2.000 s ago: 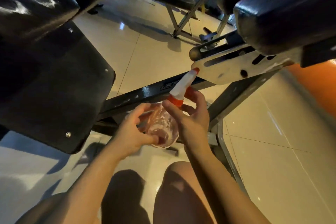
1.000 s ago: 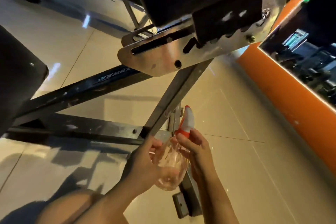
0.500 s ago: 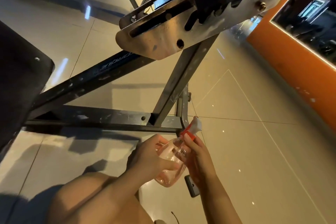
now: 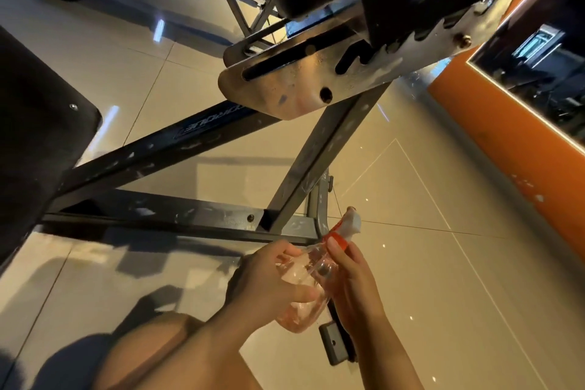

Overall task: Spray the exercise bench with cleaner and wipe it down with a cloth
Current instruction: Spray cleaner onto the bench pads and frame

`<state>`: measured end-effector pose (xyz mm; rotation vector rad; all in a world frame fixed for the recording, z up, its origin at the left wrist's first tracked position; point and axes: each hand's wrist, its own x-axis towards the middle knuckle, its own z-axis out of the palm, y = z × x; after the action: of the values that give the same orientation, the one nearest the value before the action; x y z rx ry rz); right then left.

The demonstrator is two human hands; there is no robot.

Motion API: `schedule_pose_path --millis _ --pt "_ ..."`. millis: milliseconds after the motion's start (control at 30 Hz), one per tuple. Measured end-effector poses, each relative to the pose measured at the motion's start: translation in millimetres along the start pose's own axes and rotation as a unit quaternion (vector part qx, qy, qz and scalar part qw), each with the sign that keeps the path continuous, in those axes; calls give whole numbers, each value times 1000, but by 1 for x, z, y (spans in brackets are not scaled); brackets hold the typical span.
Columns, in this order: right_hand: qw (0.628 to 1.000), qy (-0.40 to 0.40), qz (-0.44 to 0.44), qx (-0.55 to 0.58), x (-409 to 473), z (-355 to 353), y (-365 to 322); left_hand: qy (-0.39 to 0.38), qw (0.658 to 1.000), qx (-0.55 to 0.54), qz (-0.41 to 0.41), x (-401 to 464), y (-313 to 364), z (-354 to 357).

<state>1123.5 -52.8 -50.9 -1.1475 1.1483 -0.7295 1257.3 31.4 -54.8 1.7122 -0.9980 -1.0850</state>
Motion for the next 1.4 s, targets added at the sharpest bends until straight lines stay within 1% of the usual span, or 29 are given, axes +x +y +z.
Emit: schedule_pose_path --millis 267,367,433,533,633,733,833,967,1067,1133,1200,1300,1400 --pt "999 -1 -31 -21 -5 35 -13 -4 997 -75 32 6 -19 -36" --pt "998 11 -56 -38 -12 46 -23 -36 992 -111 43 9 -26 -48" --pt "996 33 -67 -56 -20 54 -25 -58 988 -133 51 7 -28 -56" --pt "996 53 -37 -67 -40 65 -36 -78 983 -162 34 -7 -21 -70" --pt "996 59 10 -69 -73 72 -74 -86 980 -179 2 -38 2 -83" --pt "993 77 43 -79 -112 78 -129 -125 975 -181 -31 -72 41 -96" --pt "985 74 80 -136 -149 81 -184 -146 961 -219 -90 -113 92 -108" --pt "967 42 85 -238 -192 90 -249 -109 937 -278 -179 -178 167 -130" --pt "962 -10 93 -257 -227 104 -303 -78 921 -307 -227 -224 225 -159" --pt "961 -29 91 -261 -250 110 -338 -65 923 -295 -239 -249 264 -179" --pt "966 -34 89 -239 -275 116 -377 -62 927 -280 -241 -269 304 -199" --pt "978 -36 73 -192 -296 116 -431 -69 939 -259 -215 -281 358 -224" --pt "984 -49 42 -163 -303 109 -471 -81 951 -238 -180 -281 401 -235"
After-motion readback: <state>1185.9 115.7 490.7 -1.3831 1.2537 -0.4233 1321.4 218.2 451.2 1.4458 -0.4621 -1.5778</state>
